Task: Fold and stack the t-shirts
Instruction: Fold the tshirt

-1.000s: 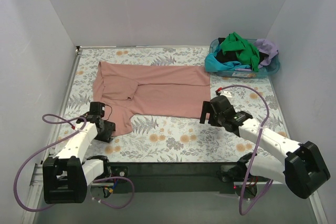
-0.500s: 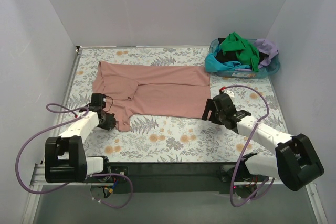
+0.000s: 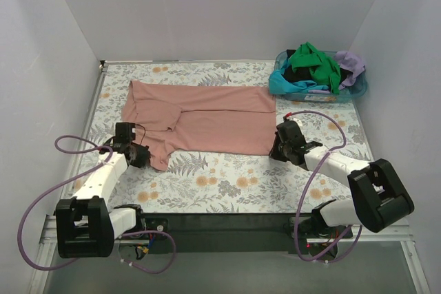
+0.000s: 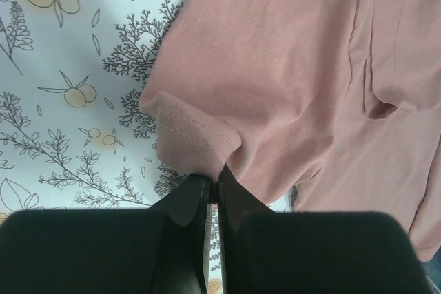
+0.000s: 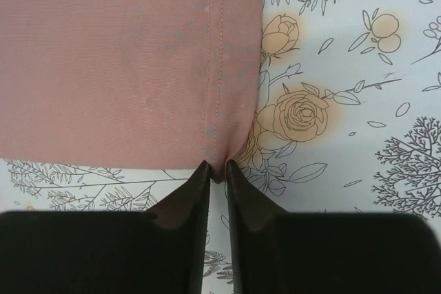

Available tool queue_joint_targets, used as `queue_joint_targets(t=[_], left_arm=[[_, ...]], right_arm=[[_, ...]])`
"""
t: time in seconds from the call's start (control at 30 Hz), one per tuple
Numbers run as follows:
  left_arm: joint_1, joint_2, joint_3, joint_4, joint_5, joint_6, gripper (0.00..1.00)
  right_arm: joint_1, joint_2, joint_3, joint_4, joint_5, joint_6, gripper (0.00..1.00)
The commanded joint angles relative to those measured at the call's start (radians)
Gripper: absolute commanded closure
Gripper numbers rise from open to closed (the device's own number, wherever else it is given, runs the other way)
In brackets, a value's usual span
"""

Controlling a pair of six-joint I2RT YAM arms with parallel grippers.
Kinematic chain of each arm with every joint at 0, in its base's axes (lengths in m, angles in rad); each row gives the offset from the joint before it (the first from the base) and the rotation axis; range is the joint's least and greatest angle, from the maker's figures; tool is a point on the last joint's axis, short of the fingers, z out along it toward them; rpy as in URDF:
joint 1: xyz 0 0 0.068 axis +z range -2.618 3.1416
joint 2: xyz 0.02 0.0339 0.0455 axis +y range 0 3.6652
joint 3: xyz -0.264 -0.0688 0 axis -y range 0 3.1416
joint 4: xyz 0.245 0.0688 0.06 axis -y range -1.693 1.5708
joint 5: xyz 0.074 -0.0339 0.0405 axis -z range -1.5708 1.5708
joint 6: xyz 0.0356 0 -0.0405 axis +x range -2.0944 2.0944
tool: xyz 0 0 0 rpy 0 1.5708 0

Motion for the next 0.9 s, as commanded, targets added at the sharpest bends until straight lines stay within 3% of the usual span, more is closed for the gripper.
queue_joint_targets(t=[0.0,0.17,0.4,0.87], left_arm=[[-0.002,0.015,0.053,0.018,0.031,0.028,1.00],[-0.002,0.026,0.102,0.013,0.022,0.009,1.00],[-0.002,0.082,0.195,0.051,0.054,0.025,1.00],[0.002,0.363,0.509,0.082,0.063,0.063,1.00]], right_arm=[[-0.001,0.007,0.035,0.004,-0.004,0.004,0.82],[-0.001,-0.004,0.064,-0.005,0.005,-0.012,0.99],[-0.004,0.019,0.158,-0.030,0.024,-0.055,0.99],[-0.099,0.192,0.434,-0.085,-0.002,-0.156,0.99]])
